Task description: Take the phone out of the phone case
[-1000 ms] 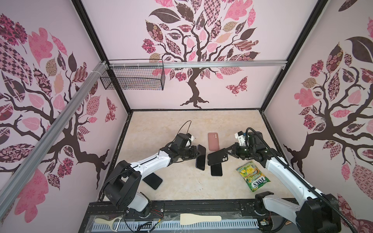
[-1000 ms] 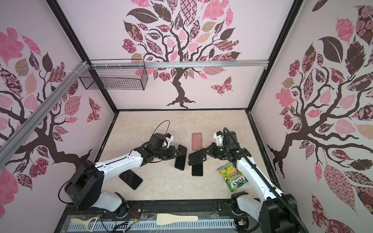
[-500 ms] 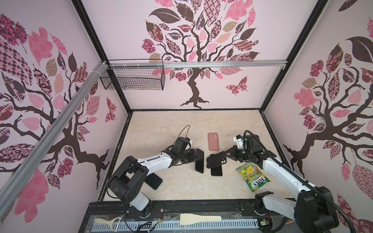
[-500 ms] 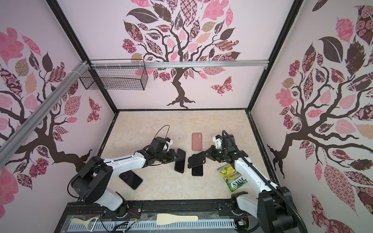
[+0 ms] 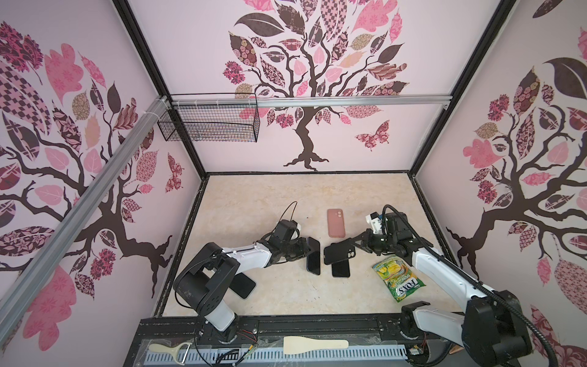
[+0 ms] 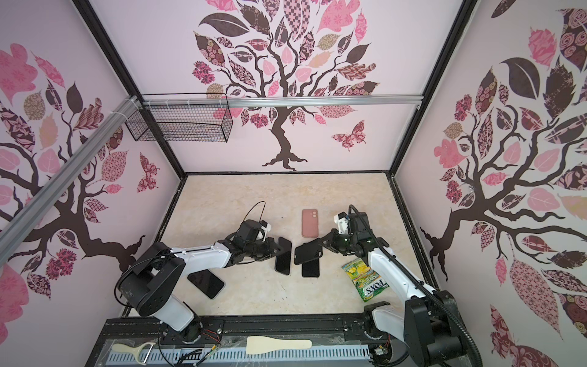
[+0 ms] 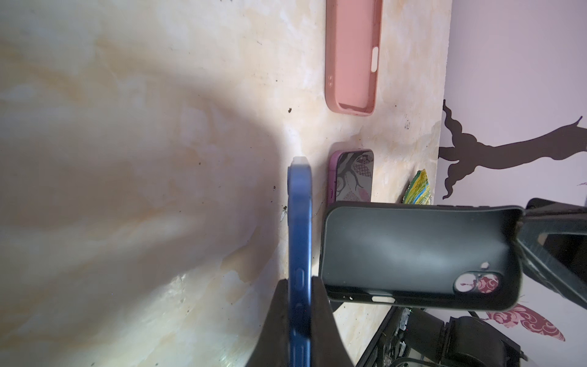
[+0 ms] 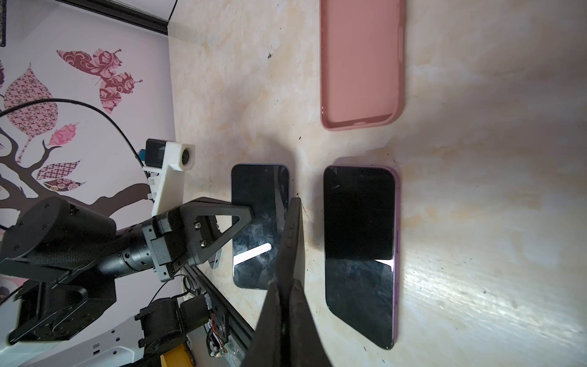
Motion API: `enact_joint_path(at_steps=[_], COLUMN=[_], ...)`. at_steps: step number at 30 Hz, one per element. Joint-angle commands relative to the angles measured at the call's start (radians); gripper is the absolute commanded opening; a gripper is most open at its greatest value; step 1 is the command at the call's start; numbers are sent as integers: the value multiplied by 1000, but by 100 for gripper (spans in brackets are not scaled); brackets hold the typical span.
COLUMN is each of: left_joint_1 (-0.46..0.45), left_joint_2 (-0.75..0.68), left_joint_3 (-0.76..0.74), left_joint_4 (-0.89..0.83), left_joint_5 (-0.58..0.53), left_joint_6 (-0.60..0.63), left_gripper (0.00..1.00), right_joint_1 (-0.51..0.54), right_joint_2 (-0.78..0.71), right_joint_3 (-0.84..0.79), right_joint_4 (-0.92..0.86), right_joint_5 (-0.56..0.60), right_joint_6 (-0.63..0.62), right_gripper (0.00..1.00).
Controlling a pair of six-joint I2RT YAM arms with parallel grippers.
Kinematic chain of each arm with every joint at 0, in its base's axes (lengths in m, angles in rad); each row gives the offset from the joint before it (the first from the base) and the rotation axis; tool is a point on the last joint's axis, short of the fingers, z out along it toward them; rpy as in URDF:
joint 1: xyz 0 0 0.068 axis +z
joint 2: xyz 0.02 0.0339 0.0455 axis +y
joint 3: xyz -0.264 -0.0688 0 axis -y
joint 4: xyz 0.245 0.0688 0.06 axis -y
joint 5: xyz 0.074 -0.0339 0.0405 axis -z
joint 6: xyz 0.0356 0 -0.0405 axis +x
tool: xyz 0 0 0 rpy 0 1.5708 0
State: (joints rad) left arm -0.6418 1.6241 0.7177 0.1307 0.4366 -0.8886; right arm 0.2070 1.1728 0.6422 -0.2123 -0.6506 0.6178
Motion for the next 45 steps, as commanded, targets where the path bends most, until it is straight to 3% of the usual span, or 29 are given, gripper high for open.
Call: enact_joint_path(at_steps=[1,40,45], left_joint_1=[3,1,2], left_joint_2=[12,66,69], left_joint_3=[-19,-95,-102], left_joint_4=[99,212,212], left_joint_5=[22,31,31], left_joint_6=[-22,-67,-67], left_gripper=[0,0,7], right_joint_1=[-1,-1,-1], right_joint_2=[19,94,98], right_joint_3=[-2,-16,-18], right_joint_4=[17,8,7], right_joint_5=[-18,-27,-28], right_joint_6=[-3,-46,-51], right_gripper=[0,0,0])
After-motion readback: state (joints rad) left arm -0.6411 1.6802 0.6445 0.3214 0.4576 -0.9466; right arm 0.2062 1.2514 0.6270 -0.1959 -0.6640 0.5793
